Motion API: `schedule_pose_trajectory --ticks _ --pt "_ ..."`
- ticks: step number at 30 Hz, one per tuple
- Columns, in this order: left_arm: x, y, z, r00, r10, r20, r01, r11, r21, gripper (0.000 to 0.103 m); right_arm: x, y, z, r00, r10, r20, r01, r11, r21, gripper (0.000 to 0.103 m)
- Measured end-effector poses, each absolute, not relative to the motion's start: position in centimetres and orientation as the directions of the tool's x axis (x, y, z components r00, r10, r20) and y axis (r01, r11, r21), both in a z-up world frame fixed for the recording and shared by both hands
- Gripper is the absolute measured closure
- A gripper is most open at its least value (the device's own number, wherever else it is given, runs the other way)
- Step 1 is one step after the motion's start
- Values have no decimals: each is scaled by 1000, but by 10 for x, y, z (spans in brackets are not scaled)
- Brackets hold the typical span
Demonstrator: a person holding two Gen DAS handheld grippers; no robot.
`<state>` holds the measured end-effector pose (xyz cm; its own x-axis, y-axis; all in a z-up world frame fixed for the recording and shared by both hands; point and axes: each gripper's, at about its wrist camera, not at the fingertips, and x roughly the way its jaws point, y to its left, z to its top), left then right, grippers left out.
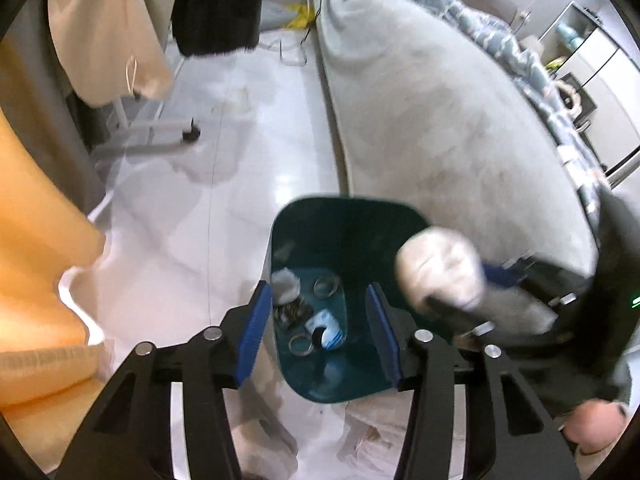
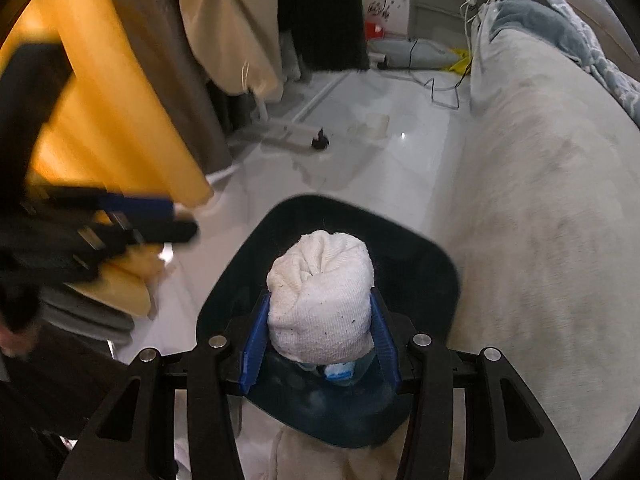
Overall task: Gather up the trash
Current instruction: 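Open the right tool to drop the white towel into the green bin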
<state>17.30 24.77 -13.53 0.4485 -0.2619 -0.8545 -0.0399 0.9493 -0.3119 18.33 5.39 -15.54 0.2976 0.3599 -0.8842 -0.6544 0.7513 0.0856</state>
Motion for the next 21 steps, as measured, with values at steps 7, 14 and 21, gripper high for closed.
schedule_pose_trajectory --ticks 7,14,21 --pt "178 269 -97 539 -313 -782 -39 918 -394 57 175 66 -188 237 275 -932 -635 770 66 55" --pt "178 272 -62 608 -352 -712 12 900 -435 58 174 71 -202 210 215 -954 -609 792 44 53" --pt "179 272 -38 648 -369 -667 54 895 -443 58 176 77 -206 218 190 -957 -596 802 24 42"
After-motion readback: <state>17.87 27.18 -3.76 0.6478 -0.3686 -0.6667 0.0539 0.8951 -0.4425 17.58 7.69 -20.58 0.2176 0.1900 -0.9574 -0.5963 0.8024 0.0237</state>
